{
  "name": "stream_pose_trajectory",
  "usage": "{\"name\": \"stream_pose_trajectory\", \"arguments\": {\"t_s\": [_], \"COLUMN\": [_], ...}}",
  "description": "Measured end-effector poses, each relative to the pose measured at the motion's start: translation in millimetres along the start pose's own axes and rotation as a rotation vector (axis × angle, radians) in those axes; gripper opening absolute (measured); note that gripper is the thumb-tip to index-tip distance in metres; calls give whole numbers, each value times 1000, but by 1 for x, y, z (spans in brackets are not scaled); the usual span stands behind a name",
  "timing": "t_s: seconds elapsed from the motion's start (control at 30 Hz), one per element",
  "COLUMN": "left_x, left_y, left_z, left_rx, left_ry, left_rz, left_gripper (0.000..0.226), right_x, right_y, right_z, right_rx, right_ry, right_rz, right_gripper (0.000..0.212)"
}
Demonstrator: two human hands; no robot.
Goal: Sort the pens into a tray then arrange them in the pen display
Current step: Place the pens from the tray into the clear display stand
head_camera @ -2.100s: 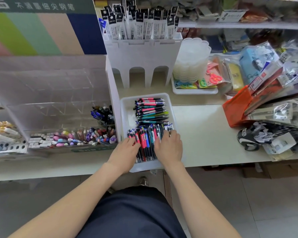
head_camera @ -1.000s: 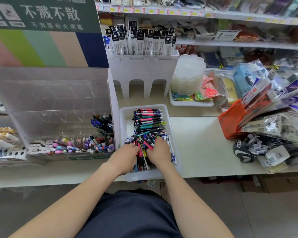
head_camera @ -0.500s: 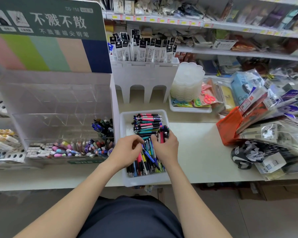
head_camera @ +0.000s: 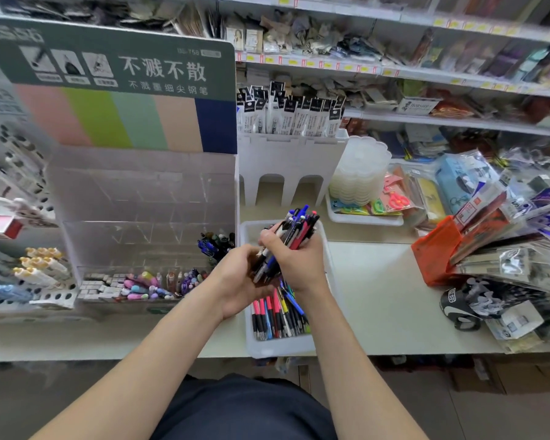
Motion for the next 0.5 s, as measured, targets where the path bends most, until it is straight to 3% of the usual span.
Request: {"name": "stream_pose_trajectory", "arguments": {"t_s": [0.07,0.2,0.3,0.37,0.5], "left_x": [14,44,66,79,98], "left_y": [8,24,45,59,81], "left_z": [4,18,37,50,68], "left_rx": [-25,-149,-237,-350,-483], "left_ry": [-133,-205,-144,-258,-402], "left_rz": [-15,-82,-209,-260,-210], "left_gripper": [38,58,42,45,38], "right_x": [-10,-42,-74,-93,-128], "right_y": [-1,-3,-4,-4,-6], "right_z": [-6,-24,-38,-48,-60], "right_rx": [-32,-47,-49,-106,-182], "right_ry": [30,-3,0,-28,-29], "right_rz": [-63,-214,-286,-306,-345], "right_gripper": [28,30,31,30,34]}}
Point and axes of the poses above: each hand's wrist, its own y-axis away from the middle knuckle, its own x-axis out of the back of the hand, z = x × y, the point moved 1 cm from there along -y, towards the middle knuckle, and after that the axes turned 10 degrees about x, right-handed, at the moved point
